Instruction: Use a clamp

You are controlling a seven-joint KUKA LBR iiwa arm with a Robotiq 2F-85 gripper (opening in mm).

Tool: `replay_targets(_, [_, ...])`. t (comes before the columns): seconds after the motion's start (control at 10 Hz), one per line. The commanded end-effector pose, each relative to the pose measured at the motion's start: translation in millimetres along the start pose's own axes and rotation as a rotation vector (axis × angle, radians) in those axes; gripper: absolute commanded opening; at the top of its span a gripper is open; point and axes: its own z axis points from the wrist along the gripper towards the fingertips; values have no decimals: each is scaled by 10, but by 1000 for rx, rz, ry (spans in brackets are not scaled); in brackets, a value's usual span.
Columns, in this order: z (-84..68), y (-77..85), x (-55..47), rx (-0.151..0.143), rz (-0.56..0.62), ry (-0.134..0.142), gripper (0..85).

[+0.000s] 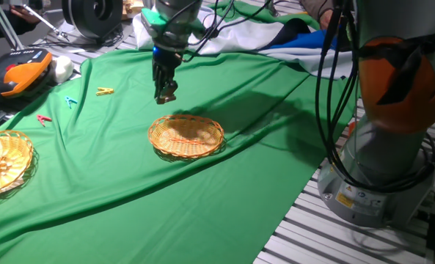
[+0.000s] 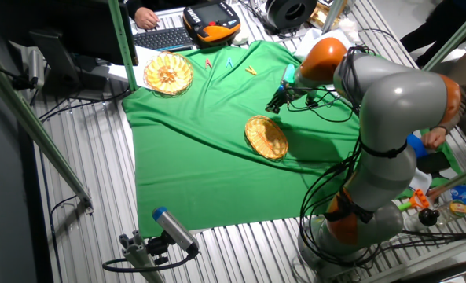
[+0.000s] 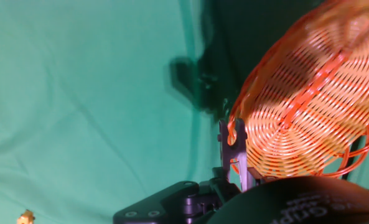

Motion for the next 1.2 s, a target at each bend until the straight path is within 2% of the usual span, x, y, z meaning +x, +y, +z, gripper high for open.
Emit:
replay_targets(0.0, [25,13,-5,9,-3,16,0])
replay_targets(0.1, [55,23,-7,20,-5,30,0])
replay_targets(0.4, [75,-3,8,10,19,32,0])
replay_targets(0.5, [82,-23,30,12,23,23,0])
replay_targets(0.6, [84,-47,49,25,24,11,0])
replay_targets(0.7, [85,-60,54,40,27,15,0])
replay_targets(0.9, [102,-75,68,42,28,19,0])
replay_targets(1.1, [115,-88,72,93,-3,20,0])
